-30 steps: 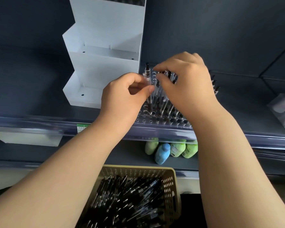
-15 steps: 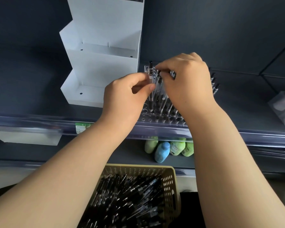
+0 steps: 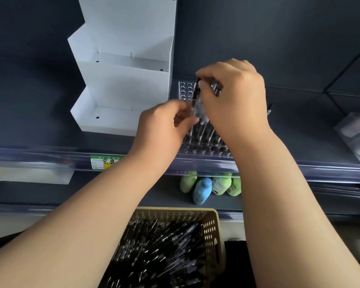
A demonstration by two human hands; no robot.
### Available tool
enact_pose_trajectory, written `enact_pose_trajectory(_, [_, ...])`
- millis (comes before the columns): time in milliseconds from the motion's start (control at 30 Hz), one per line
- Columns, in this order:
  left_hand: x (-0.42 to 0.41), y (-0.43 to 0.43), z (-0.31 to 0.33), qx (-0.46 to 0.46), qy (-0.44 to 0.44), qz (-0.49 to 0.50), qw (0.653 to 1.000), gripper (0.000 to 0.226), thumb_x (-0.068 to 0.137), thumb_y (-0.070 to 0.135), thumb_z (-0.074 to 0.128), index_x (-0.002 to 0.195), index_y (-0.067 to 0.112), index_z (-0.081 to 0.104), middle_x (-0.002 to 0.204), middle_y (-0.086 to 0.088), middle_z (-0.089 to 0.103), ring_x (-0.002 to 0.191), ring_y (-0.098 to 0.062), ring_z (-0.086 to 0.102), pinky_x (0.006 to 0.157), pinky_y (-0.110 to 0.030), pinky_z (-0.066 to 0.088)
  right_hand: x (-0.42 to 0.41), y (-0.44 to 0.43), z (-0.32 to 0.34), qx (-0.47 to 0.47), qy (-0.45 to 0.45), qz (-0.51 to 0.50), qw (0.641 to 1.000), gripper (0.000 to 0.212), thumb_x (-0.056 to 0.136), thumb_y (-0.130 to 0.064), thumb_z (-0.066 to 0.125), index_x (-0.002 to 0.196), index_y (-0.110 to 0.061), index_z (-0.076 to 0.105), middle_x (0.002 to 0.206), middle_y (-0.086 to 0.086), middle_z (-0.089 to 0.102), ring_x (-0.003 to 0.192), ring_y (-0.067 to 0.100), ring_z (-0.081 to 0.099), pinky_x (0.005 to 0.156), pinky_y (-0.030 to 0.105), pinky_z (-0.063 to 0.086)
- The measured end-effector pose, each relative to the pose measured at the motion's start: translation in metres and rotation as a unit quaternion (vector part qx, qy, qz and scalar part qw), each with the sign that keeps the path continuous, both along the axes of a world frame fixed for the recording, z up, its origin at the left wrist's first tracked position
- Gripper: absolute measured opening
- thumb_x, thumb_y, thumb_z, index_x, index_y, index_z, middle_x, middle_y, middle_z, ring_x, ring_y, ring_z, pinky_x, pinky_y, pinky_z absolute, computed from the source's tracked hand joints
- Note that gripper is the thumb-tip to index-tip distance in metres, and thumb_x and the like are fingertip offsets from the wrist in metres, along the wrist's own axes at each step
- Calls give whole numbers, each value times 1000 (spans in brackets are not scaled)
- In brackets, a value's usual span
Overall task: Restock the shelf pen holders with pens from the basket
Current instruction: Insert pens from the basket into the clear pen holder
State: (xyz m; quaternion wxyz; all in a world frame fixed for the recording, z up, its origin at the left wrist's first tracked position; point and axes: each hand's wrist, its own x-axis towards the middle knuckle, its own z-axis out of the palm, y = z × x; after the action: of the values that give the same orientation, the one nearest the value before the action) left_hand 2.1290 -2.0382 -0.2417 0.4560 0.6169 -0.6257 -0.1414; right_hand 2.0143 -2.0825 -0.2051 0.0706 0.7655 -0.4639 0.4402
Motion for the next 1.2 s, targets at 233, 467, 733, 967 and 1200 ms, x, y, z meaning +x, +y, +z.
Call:
enact_pose_trajectory(233, [-6,-3,-8,28,-16,-5,999,13,83,23,70,89,15,63,70,15,56,65,-5,54,64,-10,41,-1,3,-4,15,-3,3,1000,23,78,-9,54,89,-14,74,81,5,70,79,32,59,70,45,49])
enact_pose_trajectory(467, [3,1,-5,60,-37,-22,997,26,80,26,73,99,11,63,84,4,63,77,-11,59,74,-20,48,-13,9,-2,29,11,-8,999,22,81,-12,55,94,-14,73,83,4,70,81,30,58,71,43,49])
enact_pose_trajectory(733, [30,28,10,66,-137,-44,987,27,84,21,69,109,14,64,98,2,65,87,-13,59,81,-23,47,-33,37,-9,-15,29,-28,999,18,86,-17,59,98,-11,71,87,6,68,82,32,58,73,43,47])
enact_pose_trajectory(967, [42,77,9,174,-252,-98,947,22,90,26,59,110,21,64,106,1,61,98,-20,57,86,-37,48,-37,84,-27,42,49,-43,997,18,85,-12,60,100,-11,71,88,6,68,83,29,58,76,37,46])
enact_pose_trajectory(1200, [50,93,-6,372,-380,-160,832,30,97,25,47,124,17,57,120,-7,58,105,-24,56,90,-33,47,-12,123,-59,382,152,-13,911,22,89,-23,58,109,-20,67,106,1,64,95,21,59,86,37,50])
